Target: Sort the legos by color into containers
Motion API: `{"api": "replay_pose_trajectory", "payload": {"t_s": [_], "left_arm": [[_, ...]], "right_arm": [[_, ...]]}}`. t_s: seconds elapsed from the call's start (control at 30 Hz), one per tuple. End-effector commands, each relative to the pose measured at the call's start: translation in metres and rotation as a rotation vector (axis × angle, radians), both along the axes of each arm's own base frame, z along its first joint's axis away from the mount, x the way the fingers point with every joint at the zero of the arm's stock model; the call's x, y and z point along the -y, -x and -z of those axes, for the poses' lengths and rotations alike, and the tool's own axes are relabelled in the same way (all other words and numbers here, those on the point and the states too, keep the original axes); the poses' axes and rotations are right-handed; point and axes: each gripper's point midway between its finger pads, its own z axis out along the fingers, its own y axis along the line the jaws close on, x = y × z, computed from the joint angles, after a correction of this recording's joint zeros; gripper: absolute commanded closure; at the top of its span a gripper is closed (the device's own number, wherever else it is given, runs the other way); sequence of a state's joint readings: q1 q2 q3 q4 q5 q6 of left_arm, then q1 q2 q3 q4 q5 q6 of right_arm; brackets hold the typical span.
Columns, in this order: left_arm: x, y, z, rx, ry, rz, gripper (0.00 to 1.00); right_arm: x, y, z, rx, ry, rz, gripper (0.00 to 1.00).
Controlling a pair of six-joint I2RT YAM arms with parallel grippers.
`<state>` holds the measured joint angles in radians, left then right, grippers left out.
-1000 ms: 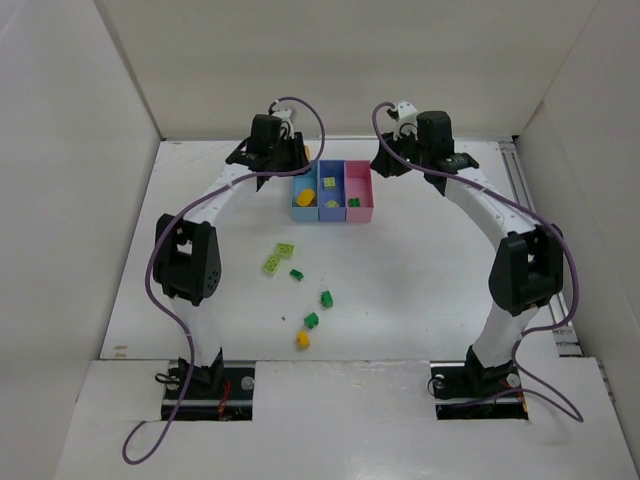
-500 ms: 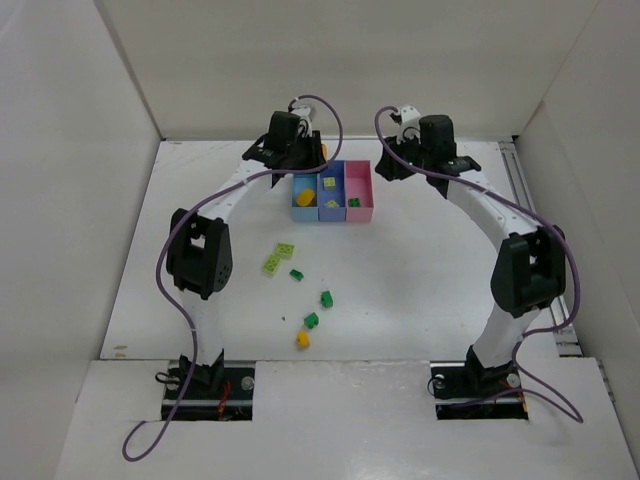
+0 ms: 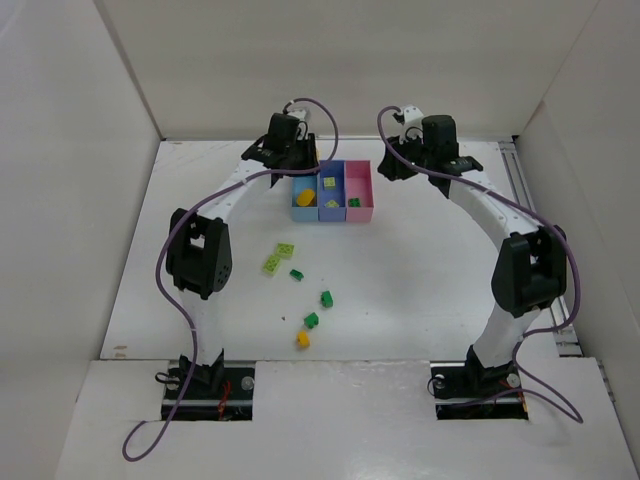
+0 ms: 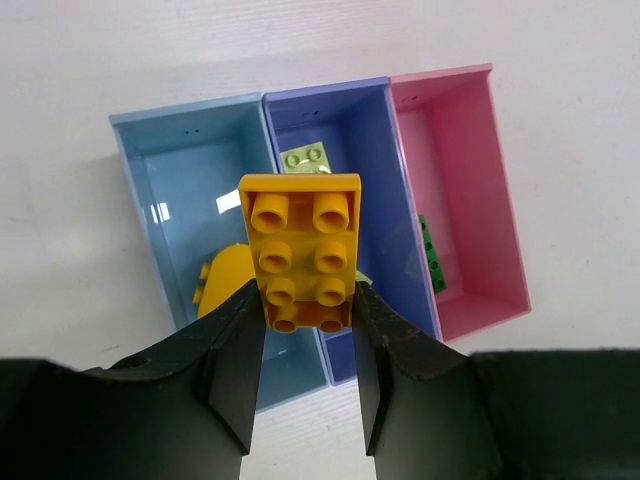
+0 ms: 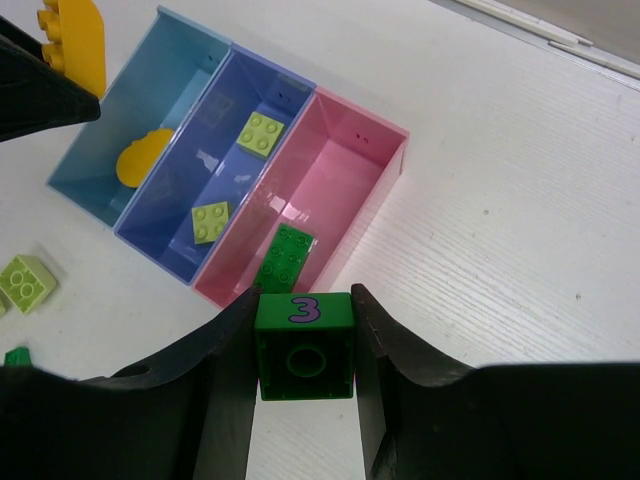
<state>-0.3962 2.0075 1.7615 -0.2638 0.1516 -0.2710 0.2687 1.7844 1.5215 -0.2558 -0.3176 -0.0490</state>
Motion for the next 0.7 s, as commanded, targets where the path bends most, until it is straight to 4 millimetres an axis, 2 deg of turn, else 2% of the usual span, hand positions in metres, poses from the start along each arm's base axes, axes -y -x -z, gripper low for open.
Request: {"api": "replay_pose_trajectory", "payload": {"t_s": [0.0,0.03,0.07,0.1,0.13,0.17,0.23,0.27,0.37,0.4,0.47,0.53,0.6,0.63,0.67], "left_arm": [[-0.012,0.000,-0.002,-0.007,-0.019,-0.063,1.00],[-0.016,0.001,0.002,-0.020,-0.016,-0.062,1.00],[-0.015,0.003,0.006,-0.030,-0.015,-0.055,0.96],[-0.015,0.003,0.006,-0.030,-0.015,-0.055,0.90],[-0.016,0.004,0.007,-0.039,-0.018,-0.055,0.72],[-0.016,0.005,0.007,-0.039,-0.018,-0.055,0.68],[-0.018,0.005,0.009,-0.045,-0.031,-0.066,0.60],[-0.019,0.007,0.014,-0.055,-0.035,-0.066,0.56],[-0.025,0.005,0.009,-0.045,-0.036,-0.082,0.47],[-0.025,0.005,0.009,-0.045,-0.036,-0.082,0.44],[-0.026,0.005,0.009,-0.041,-0.043,-0.077,0.36],[-0.026,0.005,0.004,-0.032,-0.038,-0.077,0.34],[-0.025,0.008,0.007,-0.042,-0.037,-0.069,0.32],[-0.032,0.008,0.006,-0.042,-0.037,-0.080,0.30],[-0.029,0.008,-0.004,-0.023,-0.020,-0.071,0.28]], "right_arm": [[0.003,0.001,-0.023,0.054,-0.008,0.003,1.00],[0.003,0.000,-0.027,0.063,-0.010,0.003,1.00],[0.003,0.000,-0.020,0.044,-0.005,0.003,1.00],[0.002,-0.001,-0.025,0.055,-0.008,0.003,1.00],[0.001,0.000,-0.017,0.029,-0.006,-0.005,1.00],[0.000,-0.003,-0.027,0.047,-0.010,-0.005,1.00],[-0.002,-0.004,-0.016,0.019,-0.009,-0.015,1.00],[-0.003,-0.006,-0.021,0.029,-0.012,-0.016,1.00],[-0.003,-0.008,-0.017,0.028,-0.011,-0.016,1.00],[-0.008,-0.008,-0.023,0.039,-0.015,-0.025,1.00],[-0.009,-0.012,-0.016,0.033,-0.005,-0.029,1.00],[-0.015,-0.012,-0.018,0.034,-0.006,-0.040,1.00],[-0.015,-0.016,-0.017,0.034,-0.001,-0.032,1.00],[-0.022,-0.014,-0.023,0.042,-0.004,-0.045,1.00],[-0.028,-0.017,-0.015,0.039,0.013,-0.055,1.00]]}}
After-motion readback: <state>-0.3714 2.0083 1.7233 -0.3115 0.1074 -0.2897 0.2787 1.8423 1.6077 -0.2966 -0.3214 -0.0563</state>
